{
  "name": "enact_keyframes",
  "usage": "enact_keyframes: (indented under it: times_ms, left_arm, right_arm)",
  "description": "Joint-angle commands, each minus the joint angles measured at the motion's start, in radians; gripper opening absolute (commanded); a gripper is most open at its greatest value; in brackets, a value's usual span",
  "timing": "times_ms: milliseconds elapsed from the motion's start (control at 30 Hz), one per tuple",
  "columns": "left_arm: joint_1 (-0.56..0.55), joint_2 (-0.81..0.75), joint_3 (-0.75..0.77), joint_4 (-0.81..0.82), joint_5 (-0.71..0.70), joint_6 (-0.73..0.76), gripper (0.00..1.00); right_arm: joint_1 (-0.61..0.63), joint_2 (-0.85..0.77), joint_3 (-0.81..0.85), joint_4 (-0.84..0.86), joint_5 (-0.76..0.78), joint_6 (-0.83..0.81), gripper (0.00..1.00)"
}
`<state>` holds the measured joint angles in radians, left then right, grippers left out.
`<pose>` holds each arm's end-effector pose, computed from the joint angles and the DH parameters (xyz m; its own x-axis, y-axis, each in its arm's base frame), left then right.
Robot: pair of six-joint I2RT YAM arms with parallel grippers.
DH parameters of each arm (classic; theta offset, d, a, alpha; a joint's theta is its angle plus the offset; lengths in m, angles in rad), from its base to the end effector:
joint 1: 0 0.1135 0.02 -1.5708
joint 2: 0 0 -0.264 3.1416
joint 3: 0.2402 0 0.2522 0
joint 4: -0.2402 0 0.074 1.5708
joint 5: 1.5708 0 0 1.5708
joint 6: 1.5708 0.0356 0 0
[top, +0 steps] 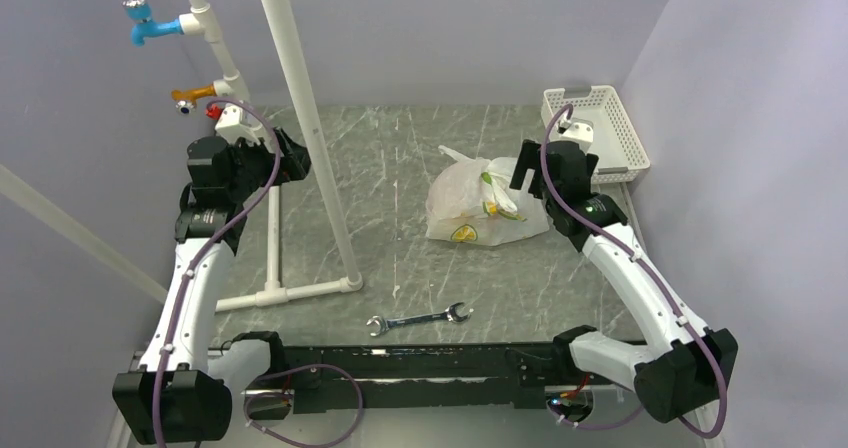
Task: Take the fake fruits out of the plastic bag
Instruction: Move the plastic bag to the center of the board.
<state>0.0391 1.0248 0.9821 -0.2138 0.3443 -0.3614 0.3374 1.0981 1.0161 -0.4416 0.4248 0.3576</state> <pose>0.2345 -0.0029 0.3613 -0.3395 -0.3464 -0.8745 0.1811 0.8883 -0.4221 0.2323 0.0659 0.3351 -0.4296 0.1873 -0.8834 0.1981 0.9740 0.1101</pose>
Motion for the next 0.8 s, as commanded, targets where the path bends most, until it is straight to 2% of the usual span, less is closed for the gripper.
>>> enact_keyframes:
  times_ms: [0, 167, 367, 533, 633, 700, 767]
  left_arm:
    - [0.005, 0.001, 0.01, 0.014, 0.033, 0.018, 0.99]
    - [0.005, 0.047, 0.024, 0.037, 0.049, -0.029, 0.99]
    - [0.005, 0.208, 0.179, -0.023, 0.12, -0.142, 0.99]
    - [0.004, 0.335, 0.304, -0.107, 0.153, -0.086, 0.99]
    - [0.003, 0.379, 0.282, -0.099, 0.266, -0.057, 0.99]
    - [0.003, 0.382, 0.212, -0.027, 0.334, -0.107, 0.99]
    - [-0.007, 0.394, 0.223, -0.026, 0.375, -0.094, 0.99]
  right_arm:
    - [-0.002, -0.016, 0.014, -0.002, 0.045, 0.022, 1.0]
    - [-0.002, -0.053, 0.006, 0.017, 0.012, 0.009, 1.0]
    - [-0.001, 0.019, 0.053, 0.001, -0.028, -0.003, 1.0]
    - [-0.003, 0.035, 0.048, 0.054, -0.131, -0.007, 1.0]
    - [-0.017, 0.069, 0.052, 0.074, -0.193, -0.027, 1.0]
    - [-0.018, 0.103, 0.071, 0.078, -0.228, -0.043, 1.0]
    - [-0.017, 0.137, 0.1, 0.077, -0.255, -0.043, 1.0]
